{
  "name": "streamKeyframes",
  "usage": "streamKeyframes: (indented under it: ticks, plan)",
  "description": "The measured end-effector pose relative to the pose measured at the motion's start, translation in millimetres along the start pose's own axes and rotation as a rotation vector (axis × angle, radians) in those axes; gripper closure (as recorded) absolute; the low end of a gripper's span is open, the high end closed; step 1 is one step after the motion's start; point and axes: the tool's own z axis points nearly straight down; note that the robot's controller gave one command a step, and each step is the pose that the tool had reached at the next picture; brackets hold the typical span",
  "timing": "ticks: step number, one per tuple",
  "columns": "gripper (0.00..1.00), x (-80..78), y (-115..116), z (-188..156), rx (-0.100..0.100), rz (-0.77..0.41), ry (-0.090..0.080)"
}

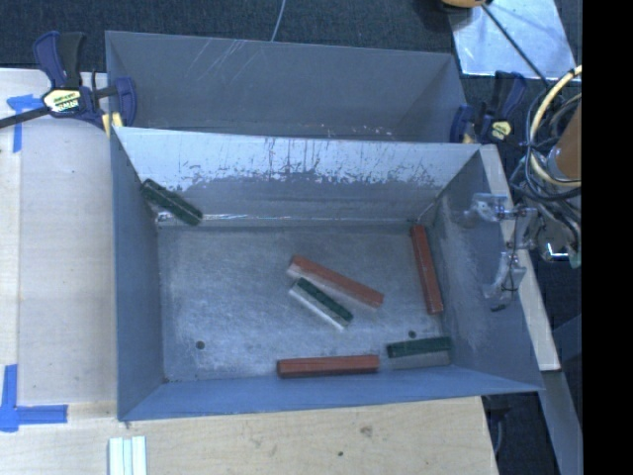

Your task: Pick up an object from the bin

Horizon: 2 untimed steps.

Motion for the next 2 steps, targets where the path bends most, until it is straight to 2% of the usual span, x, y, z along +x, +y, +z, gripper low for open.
streamKeyframes:
  ticks: [1,2]
  plan:
    - [0.00,-1.7,0.9,-4.8,0.002,-0.004,-0.008]
    - [0.00,16.3,17.2,55.0,0.003,-0.083,-0.011]
